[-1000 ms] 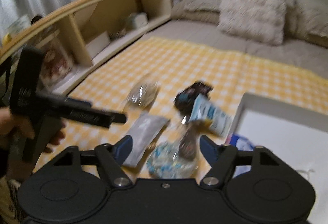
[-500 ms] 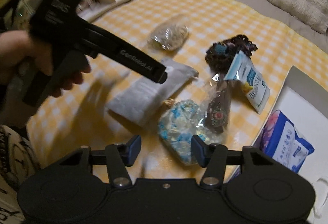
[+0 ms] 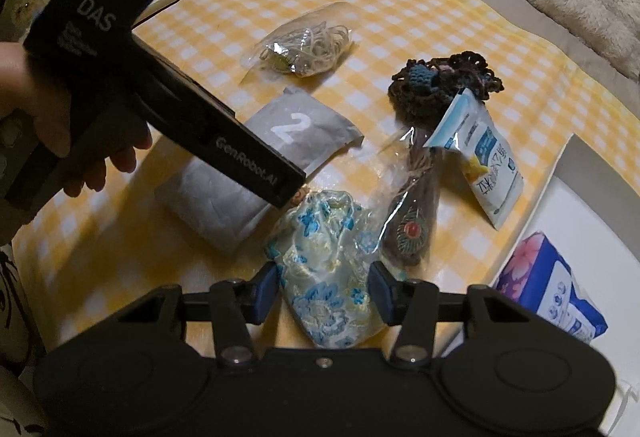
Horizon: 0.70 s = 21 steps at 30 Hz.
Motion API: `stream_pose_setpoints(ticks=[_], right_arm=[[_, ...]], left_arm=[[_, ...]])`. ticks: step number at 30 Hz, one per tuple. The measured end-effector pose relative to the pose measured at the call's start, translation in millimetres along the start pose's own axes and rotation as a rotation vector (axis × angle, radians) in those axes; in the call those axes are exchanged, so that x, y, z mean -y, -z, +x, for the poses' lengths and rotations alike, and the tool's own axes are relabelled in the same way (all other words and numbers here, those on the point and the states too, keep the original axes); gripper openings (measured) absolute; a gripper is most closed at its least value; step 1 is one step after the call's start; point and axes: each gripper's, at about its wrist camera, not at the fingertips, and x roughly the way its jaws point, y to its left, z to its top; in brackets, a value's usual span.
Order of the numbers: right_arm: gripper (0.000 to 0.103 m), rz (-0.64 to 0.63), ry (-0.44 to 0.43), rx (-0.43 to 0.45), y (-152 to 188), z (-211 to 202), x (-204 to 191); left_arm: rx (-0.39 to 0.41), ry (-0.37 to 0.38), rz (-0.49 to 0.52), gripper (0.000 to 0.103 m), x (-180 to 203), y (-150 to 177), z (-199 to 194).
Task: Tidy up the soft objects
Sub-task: 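Grasp the grey pouch with the left tool while the right tool grasps the floral bag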
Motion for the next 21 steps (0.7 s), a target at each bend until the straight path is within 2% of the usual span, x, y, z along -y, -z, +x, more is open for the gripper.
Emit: stream_pose_setpoints(ticks=[4,6,8,10,17,21], right_arm=[[0.036,-0.019,-0.004,-0.007,2,-4,-4],[0.031,-0.026,-0.003,-0.016,4,-7,-7],[0.028,-0.030,-0.002,-0.020,6,-11,-10],[0.025,-0.033,-0.005,-0.015,8,-15,-11],[0.019,-0.023,-0.002,0.010,15,-30,-16],[0.013,-0.002,0.012,0.050,14,-40,-18]], left_arm=[[0.007,0.015,0.047,0.086,6,5,-1],[0.015,0.015,0.084,0.082,11,9,-2],[0.030,-0.001,0.118,0.066,14,14,-5],[0.044,-0.002,0.121,0.058,13,15,-9],[0.056,0.032,0.076,0.055,0,25,-24],[0.097,0.042,0.032,0.055,-9,30,-39]])
